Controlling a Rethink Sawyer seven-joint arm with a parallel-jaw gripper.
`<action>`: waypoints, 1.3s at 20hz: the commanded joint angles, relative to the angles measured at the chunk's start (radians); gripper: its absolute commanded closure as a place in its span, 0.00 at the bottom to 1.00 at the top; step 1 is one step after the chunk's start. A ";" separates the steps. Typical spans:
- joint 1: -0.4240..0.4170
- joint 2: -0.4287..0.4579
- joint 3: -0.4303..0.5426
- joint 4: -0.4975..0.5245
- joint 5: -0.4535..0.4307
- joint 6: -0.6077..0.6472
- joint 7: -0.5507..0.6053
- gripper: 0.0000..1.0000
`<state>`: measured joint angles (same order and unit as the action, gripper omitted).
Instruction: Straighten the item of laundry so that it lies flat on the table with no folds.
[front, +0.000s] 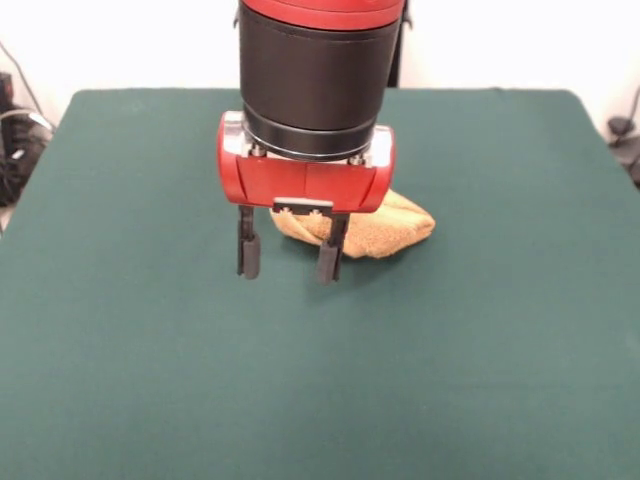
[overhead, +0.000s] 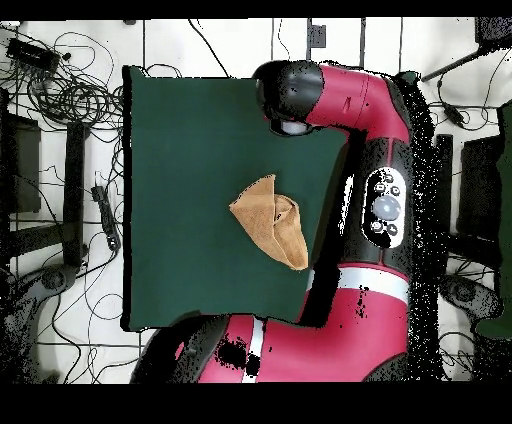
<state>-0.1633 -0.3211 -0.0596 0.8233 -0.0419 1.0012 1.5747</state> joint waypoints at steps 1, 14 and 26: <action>0.058 -0.019 0.040 0.107 0.028 0.062 0.192 0.00; 0.069 -0.023 0.035 0.127 0.030 0.042 0.190 0.00; 0.095 -0.016 0.025 0.119 0.036 0.049 0.222 0.00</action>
<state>-0.1083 -0.3224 -0.0612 0.8243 -0.0328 1.0012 1.5747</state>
